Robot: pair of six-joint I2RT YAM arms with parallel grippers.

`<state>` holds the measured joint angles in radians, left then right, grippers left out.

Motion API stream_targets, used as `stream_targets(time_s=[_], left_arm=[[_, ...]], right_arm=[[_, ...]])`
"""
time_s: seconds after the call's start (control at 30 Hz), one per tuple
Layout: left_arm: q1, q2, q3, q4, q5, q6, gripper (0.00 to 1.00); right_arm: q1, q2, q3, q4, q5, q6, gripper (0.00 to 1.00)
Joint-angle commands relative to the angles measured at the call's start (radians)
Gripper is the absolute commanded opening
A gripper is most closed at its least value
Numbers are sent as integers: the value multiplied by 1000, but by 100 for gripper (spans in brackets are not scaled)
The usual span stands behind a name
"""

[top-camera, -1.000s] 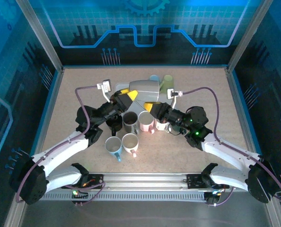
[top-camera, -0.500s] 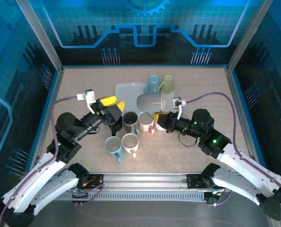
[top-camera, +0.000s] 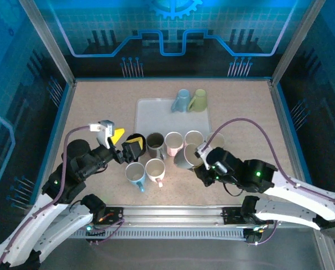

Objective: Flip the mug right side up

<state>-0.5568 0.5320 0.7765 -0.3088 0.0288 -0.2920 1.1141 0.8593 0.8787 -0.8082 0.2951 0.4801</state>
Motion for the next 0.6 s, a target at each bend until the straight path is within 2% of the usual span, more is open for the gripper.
stream_targets(time_s=[0.0, 0.17, 0.57], left_arm=[[-5, 3, -32, 4, -21, 57, 99], [-4, -1, -44, 11, -19, 60, 99], [-3, -17, -61, -5, -18, 60, 99]], right_arm=[[59, 48, 35, -79, 140, 73, 0], [118, 181, 20, -56, 148, 152, 0], [127, 403, 28, 82, 51, 166, 0]])
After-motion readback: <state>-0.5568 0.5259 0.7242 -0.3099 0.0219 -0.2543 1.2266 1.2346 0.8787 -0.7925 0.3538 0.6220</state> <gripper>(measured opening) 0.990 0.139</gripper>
